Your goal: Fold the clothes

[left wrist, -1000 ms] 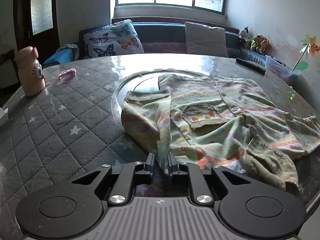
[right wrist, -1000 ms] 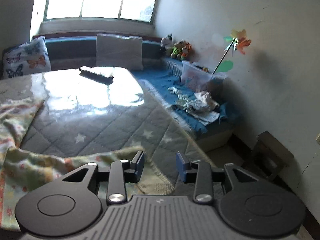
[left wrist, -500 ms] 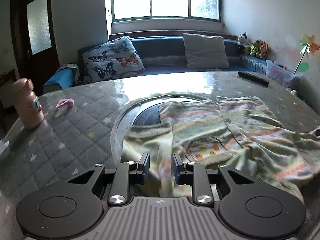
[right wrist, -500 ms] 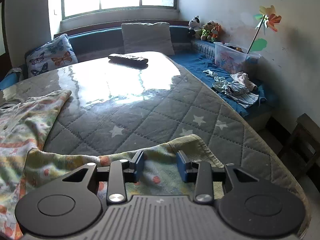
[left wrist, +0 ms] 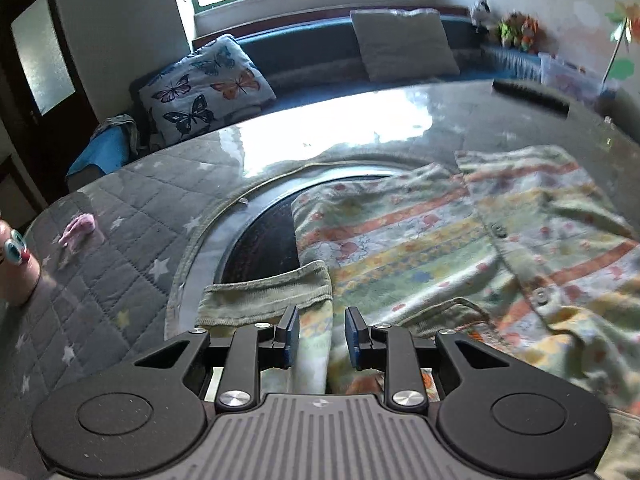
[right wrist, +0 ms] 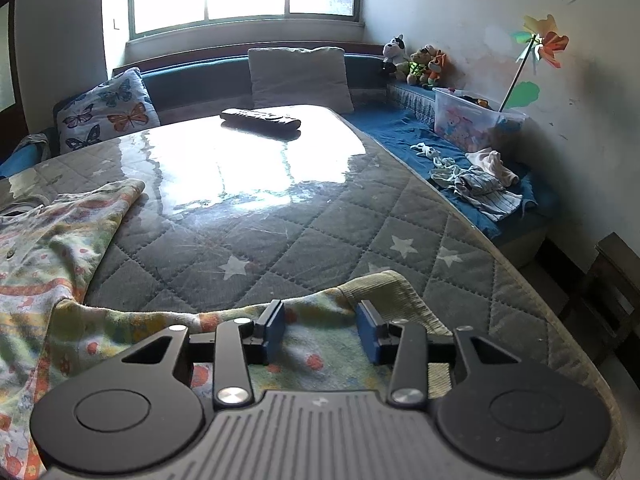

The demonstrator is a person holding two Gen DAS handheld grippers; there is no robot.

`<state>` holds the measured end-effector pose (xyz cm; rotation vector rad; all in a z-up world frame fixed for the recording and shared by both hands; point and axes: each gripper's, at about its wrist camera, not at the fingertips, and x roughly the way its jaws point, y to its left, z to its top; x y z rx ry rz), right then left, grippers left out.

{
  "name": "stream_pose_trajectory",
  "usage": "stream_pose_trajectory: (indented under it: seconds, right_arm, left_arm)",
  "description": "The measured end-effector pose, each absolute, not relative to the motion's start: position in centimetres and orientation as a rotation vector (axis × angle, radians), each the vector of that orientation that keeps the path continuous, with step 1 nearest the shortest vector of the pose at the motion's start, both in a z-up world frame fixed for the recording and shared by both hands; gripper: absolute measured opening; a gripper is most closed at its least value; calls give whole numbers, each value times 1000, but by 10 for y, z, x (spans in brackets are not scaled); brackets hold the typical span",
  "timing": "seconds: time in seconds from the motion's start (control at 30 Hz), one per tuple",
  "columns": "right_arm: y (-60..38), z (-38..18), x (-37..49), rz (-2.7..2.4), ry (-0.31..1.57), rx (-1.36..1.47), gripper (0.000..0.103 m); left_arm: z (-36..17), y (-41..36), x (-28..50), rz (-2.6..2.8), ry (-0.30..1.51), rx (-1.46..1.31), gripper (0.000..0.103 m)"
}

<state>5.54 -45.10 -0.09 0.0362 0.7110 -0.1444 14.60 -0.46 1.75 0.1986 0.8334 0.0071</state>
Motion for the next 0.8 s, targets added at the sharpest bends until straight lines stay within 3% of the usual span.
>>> stream_pose_trajectory:
  seconds: [0.13,0.2,0.27,0.8]
  right_arm:
    - [-450,-2,57,-141,705,33,43]
    - [-450,-3,58,-141,703,36,43]
    - [-450,-3,58,-141,702,35,43]
    - [-444,-6,59,-167,700,32,44]
  left_arm:
    - [13,4,154,28,840,178,27]
    - [14,11,154,41,830,160,9]
    - [15,17,153,55,820,142,5]
    - [68,140,41,302,599,-130,3]
